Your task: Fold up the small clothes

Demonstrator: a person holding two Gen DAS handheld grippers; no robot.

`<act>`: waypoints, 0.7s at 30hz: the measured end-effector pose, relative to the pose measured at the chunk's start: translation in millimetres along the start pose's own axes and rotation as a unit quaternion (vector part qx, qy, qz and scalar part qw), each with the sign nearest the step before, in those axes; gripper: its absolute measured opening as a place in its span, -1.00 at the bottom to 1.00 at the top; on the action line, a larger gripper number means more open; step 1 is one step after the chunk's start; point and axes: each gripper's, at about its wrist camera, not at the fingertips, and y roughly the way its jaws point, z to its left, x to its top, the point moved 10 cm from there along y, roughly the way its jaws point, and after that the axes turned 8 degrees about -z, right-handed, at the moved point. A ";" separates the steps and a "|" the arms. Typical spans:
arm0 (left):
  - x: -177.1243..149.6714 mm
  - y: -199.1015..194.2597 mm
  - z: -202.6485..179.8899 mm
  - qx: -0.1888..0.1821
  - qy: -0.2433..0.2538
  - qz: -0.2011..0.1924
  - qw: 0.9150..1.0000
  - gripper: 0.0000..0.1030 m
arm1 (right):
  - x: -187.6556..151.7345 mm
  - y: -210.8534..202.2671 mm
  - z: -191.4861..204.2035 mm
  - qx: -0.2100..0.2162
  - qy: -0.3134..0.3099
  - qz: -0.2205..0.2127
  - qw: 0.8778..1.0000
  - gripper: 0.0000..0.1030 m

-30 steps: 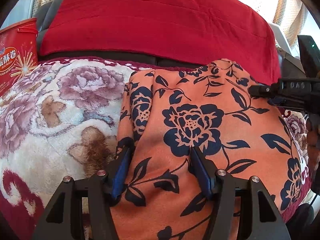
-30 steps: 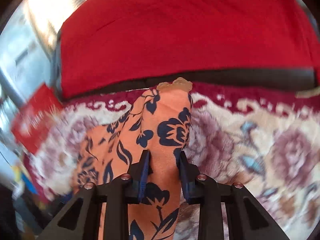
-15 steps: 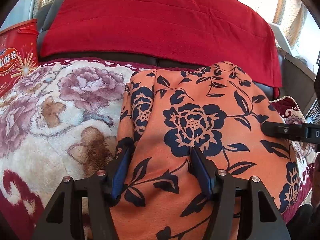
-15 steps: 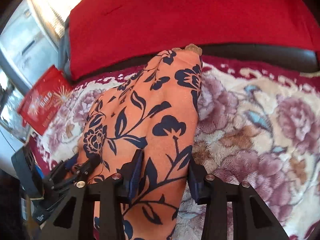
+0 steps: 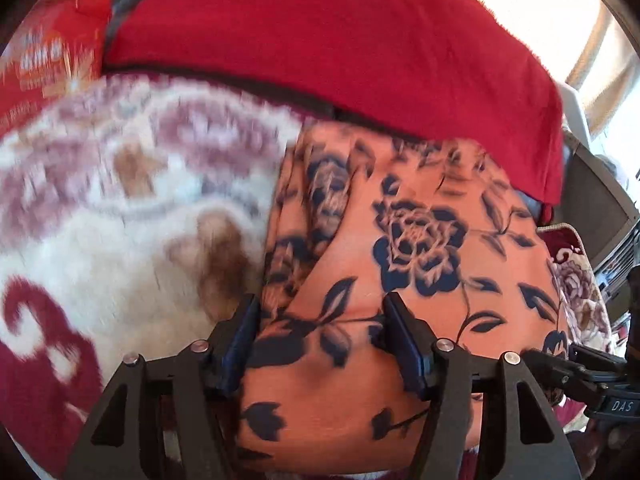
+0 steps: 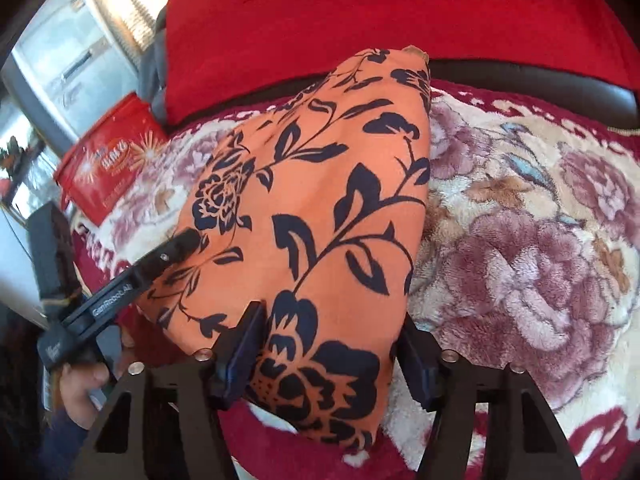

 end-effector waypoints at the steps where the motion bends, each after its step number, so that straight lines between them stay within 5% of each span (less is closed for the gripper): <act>1: 0.3 -1.0 2.5 -0.006 -0.019 0.009 1.000 0.23 | -0.8 1.7 -0.3 0.001 0.002 0.000 1.000 0.25; 6: 9.5 -22.0 1.5 -0.023 -0.036 -0.003 0.999 0.15 | -4.0 15.8 -17.2 0.061 0.089 0.003 0.994 0.44; 9: 4.5 -11.3 8.7 -0.017 -0.041 0.025 0.999 0.16 | -5.2 15.0 -15.8 0.059 0.076 -0.003 0.995 0.44; 14: 1.6 -5.5 10.9 -0.034 -0.070 0.035 0.996 -0.21 | -4.5 14.1 -13.5 0.060 0.069 0.000 0.996 0.44; 21: -7.6 -15.2 18.2 -0.016 -0.069 0.034 0.997 0.00 | -4.5 11.2 -17.4 0.070 0.070 -0.002 0.995 0.47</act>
